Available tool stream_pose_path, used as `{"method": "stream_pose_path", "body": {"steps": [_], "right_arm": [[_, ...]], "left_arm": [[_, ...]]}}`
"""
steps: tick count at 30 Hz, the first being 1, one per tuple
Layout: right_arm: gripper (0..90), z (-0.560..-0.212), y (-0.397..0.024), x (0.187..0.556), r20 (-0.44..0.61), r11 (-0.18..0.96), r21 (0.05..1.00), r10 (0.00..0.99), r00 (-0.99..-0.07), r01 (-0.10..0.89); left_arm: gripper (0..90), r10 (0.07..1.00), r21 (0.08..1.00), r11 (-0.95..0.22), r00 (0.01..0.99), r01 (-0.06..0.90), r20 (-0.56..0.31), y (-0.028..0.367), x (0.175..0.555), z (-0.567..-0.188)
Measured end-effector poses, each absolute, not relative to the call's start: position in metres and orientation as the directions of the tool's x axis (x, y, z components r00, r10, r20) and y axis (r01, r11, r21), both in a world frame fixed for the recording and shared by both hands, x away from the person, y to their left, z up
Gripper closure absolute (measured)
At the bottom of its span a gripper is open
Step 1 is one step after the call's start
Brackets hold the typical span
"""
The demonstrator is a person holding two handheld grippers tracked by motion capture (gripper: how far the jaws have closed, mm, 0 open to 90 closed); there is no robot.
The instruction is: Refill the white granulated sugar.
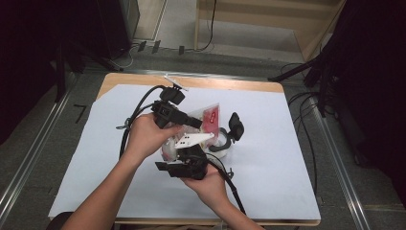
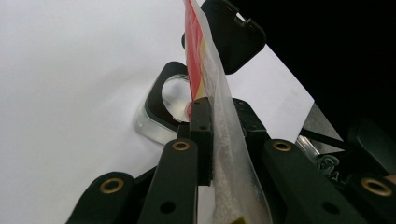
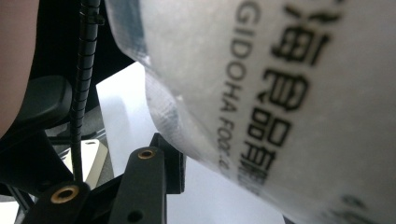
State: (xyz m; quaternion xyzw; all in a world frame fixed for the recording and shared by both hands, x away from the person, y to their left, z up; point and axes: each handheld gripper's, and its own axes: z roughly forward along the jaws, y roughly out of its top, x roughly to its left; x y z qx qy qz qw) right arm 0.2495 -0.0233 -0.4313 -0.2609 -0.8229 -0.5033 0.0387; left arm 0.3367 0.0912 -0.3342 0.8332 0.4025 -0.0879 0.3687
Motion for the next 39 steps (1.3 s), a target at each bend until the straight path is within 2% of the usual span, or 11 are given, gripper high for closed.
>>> {"method": "stream_pose_path", "body": {"steps": [39], "right_arm": [[63.2,-0.4308,-0.0233,0.2479,0.313,0.372,0.808,0.387,-0.867,0.457]], "left_arm": [[81.2,0.616,0.557,-0.413,0.672,0.720,-0.412,0.0870,0.3323,-0.3321]]}}
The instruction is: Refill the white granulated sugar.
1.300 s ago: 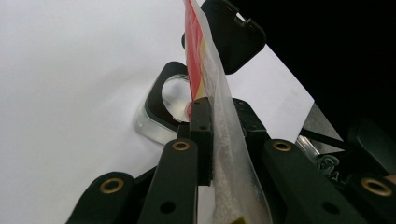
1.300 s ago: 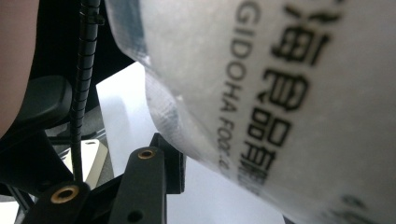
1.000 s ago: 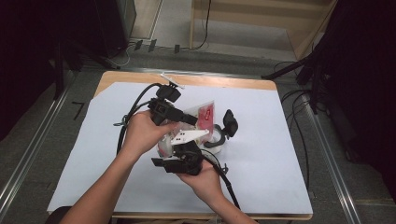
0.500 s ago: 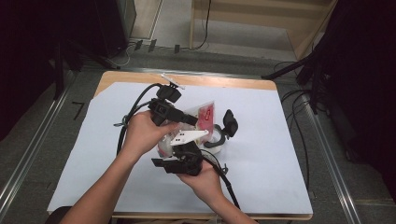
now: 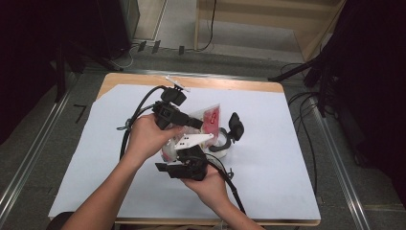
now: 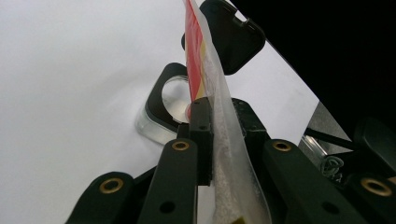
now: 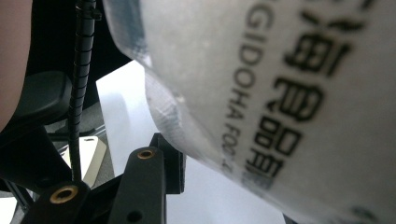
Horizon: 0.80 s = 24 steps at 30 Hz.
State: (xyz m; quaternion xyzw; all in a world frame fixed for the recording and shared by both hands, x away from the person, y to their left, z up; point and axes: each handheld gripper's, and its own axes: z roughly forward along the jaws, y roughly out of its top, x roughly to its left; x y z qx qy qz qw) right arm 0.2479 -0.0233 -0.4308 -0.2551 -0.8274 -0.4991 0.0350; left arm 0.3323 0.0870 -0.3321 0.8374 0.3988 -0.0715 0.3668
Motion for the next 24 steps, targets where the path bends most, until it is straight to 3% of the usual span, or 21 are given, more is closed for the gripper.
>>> {"method": "stream_pose_path", "body": {"steps": [24], "right_arm": [[63.2,-0.4305,-0.0229,0.2467,0.305,0.371,0.811,0.391,-0.868,0.452]], "left_arm": [[81.0,0.614,0.565,-0.417,0.679,0.712,-0.402,0.0852,0.3307,-0.3308]]}}
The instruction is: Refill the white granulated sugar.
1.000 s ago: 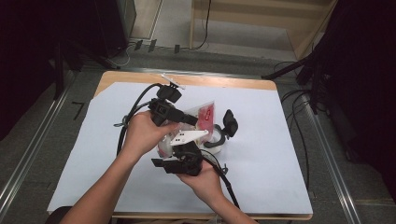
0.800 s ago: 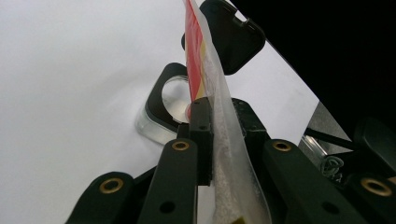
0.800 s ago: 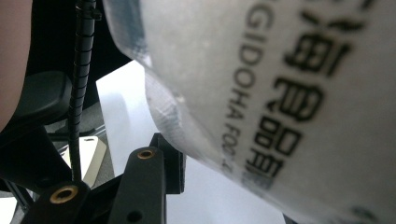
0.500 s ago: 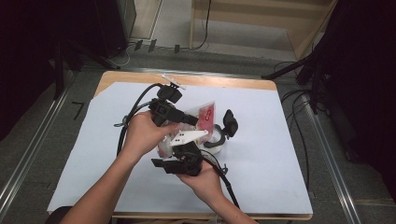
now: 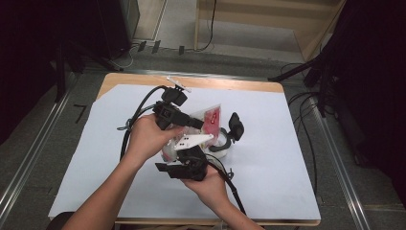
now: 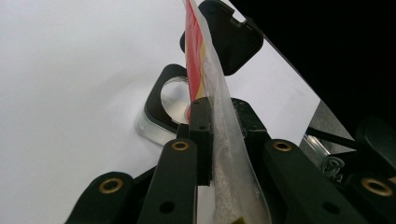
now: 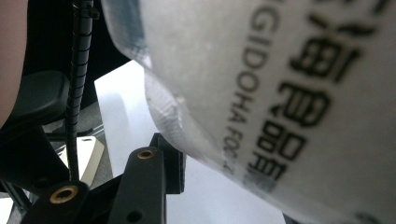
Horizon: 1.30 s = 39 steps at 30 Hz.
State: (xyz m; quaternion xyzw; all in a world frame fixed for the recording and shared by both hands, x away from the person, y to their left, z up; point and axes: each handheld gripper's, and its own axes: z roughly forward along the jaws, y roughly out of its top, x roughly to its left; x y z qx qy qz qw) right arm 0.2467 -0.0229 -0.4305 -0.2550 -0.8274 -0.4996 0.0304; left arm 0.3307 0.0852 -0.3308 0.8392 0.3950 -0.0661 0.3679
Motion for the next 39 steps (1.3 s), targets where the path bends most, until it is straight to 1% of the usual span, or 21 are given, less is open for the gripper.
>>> {"method": "stream_pose_path", "body": {"steps": [39], "right_arm": [[63.4,-0.4309,-0.0248,0.2471,0.304,0.380,0.807,0.387,-0.870,0.451]], "left_arm": [[80.6,0.618,0.568,-0.426,0.685,0.704,-0.386,0.0827,0.3288,-0.3312]]}}
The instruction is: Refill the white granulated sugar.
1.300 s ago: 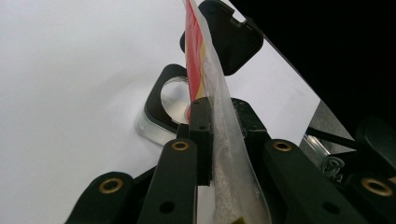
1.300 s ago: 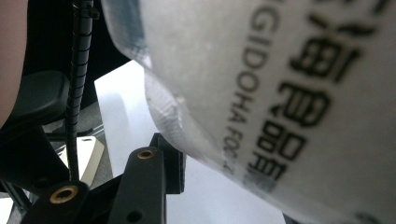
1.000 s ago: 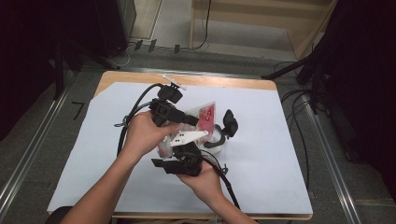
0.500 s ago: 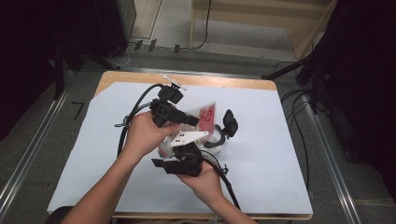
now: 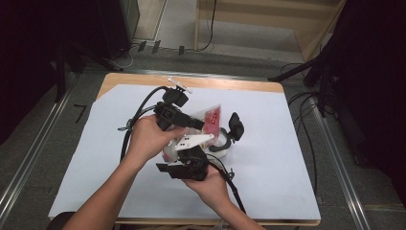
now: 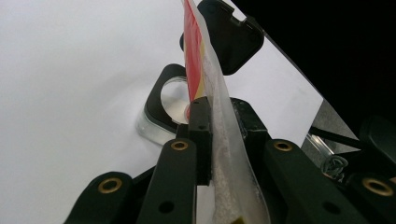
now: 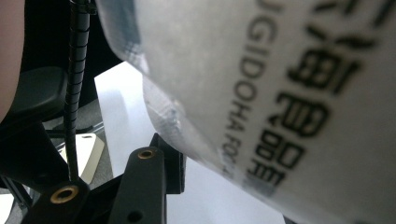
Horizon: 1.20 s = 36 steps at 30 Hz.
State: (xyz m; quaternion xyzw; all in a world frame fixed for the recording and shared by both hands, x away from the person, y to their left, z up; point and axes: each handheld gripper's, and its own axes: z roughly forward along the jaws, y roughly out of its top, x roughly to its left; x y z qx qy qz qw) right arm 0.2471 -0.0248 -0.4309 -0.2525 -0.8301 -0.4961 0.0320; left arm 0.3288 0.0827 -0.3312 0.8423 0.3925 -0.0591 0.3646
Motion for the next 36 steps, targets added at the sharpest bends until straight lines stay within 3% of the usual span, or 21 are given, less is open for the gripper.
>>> {"method": "stream_pose_path", "body": {"steps": [36], "right_arm": [[63.4,-0.4286,-0.0272,0.2474,0.308,0.388,0.806,0.369,-0.877,0.447]], "left_arm": [[79.5,0.620,0.568,-0.434,0.689,0.699,-0.375,0.0796,0.3273,-0.3284]]}}
